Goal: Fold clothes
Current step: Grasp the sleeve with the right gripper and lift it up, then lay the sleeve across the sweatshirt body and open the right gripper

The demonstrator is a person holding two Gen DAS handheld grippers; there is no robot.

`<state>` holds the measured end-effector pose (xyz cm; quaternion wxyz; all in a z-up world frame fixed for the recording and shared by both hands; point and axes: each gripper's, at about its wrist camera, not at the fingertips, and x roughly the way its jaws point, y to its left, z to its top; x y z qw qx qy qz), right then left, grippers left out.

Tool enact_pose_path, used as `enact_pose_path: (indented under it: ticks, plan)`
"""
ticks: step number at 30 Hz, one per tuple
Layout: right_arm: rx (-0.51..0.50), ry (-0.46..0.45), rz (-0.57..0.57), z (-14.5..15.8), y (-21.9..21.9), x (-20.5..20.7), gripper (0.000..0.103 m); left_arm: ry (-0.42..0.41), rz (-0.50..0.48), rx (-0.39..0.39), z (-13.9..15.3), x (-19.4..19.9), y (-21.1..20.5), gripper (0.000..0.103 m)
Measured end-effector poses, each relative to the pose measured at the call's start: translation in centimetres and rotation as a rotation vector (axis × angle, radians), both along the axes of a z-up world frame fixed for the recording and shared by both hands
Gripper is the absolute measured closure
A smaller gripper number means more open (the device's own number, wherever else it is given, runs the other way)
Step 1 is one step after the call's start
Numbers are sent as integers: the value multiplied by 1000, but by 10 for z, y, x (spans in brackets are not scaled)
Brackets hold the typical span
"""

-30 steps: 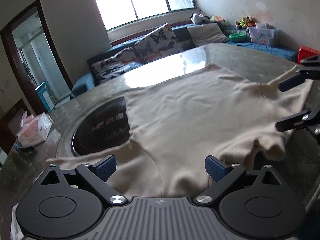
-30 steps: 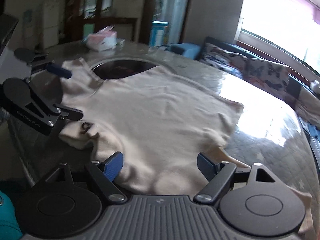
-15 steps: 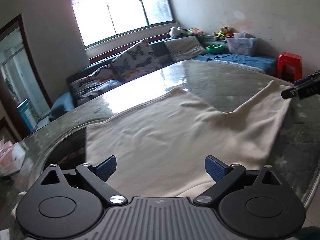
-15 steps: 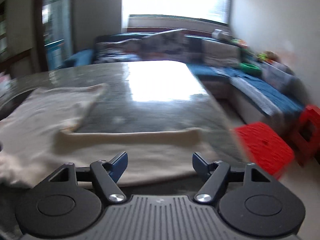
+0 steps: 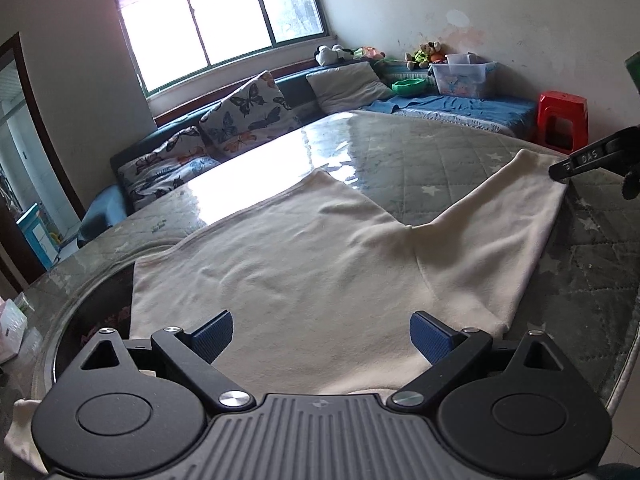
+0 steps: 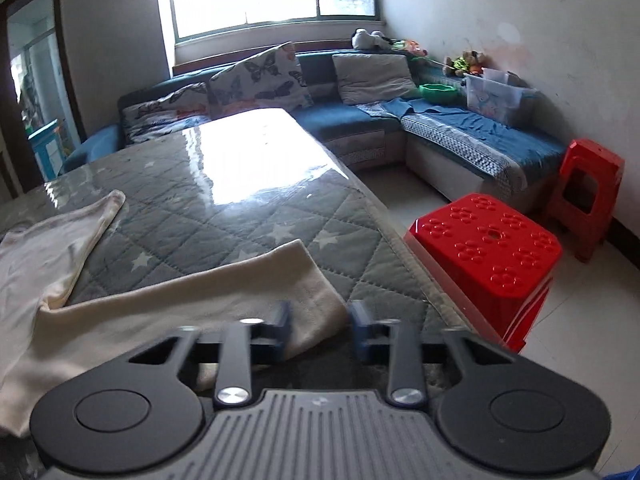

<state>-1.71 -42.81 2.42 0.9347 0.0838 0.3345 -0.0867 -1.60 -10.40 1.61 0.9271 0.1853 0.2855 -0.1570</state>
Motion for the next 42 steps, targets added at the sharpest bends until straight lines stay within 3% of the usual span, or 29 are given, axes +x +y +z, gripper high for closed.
enact_pose_path:
  ticks: [5,12,21,28,34,42]
  plan:
    - [24,-32,3,8,-3,-4,94,13,-1,6,-5,3,-3,6]
    - [38,-120,73,48,6,-11,95,25,-10,3,-10,4,-5,6]
    - [54,-223,299,117,59,-12,95,9,22,-43,-3,1,12,6]
    - [25,-275,522,156,136,-3,95,-14,88,-77,3,-4,47,6]
    - [6,-261,686,160,203,9,95,-20,167,-101,3,-8,83,6]
    - [-22,-155,858,132,288,15,95,-17,273,-127,0,-18,126,6]
